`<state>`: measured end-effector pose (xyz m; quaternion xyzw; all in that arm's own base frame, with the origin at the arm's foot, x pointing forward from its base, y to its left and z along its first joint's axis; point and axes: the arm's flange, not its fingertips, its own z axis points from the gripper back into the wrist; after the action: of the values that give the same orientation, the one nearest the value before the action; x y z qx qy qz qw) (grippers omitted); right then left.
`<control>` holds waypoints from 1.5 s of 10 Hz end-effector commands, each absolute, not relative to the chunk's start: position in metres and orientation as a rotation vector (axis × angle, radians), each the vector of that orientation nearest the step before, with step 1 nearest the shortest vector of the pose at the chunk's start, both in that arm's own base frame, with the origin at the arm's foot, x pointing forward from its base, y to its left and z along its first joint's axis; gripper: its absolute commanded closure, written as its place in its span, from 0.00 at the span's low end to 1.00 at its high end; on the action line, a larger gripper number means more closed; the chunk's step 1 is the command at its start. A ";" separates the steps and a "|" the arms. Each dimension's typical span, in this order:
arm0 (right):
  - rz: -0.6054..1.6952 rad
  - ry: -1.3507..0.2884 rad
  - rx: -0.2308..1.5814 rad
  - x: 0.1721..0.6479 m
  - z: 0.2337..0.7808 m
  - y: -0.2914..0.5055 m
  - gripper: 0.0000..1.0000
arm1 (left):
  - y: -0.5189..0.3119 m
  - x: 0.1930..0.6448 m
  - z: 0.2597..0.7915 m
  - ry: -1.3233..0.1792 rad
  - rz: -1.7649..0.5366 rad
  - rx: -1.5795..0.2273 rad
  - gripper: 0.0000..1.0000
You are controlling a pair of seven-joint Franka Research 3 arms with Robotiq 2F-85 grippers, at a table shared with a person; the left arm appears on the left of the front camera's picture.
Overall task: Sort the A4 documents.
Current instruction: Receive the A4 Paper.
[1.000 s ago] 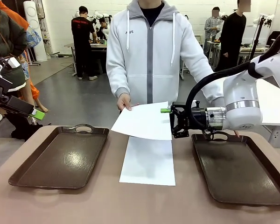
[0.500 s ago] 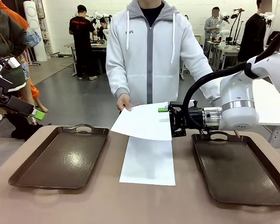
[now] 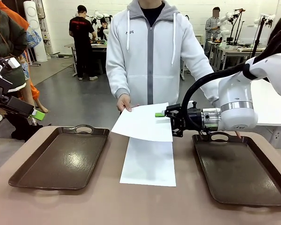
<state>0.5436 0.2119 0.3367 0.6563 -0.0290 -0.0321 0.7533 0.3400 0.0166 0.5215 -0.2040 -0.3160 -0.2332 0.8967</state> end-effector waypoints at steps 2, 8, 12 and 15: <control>-0.076 -0.094 1.444 0.552 0.335 0.215 0.63 | 0.017 0.340 0.521 -0.655 -0.484 -0.434 0.00; -0.067 -0.076 1.442 0.556 0.336 0.214 0.98 | 0.017 0.340 0.521 -0.655 -0.484 -0.434 0.00; -0.064 -0.067 1.434 0.558 0.336 0.213 1.00 | 0.017 0.340 0.521 -0.655 -0.484 -0.434 0.00; -0.048 -0.051 1.425 0.560 0.341 0.209 1.00 | 0.017 0.340 0.521 -0.655 -0.484 -0.434 0.00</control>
<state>0.5516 0.2107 0.3382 0.6560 -0.0327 -0.0292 0.7535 0.3400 0.0166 0.5215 -0.2040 -0.3160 -0.2332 0.8967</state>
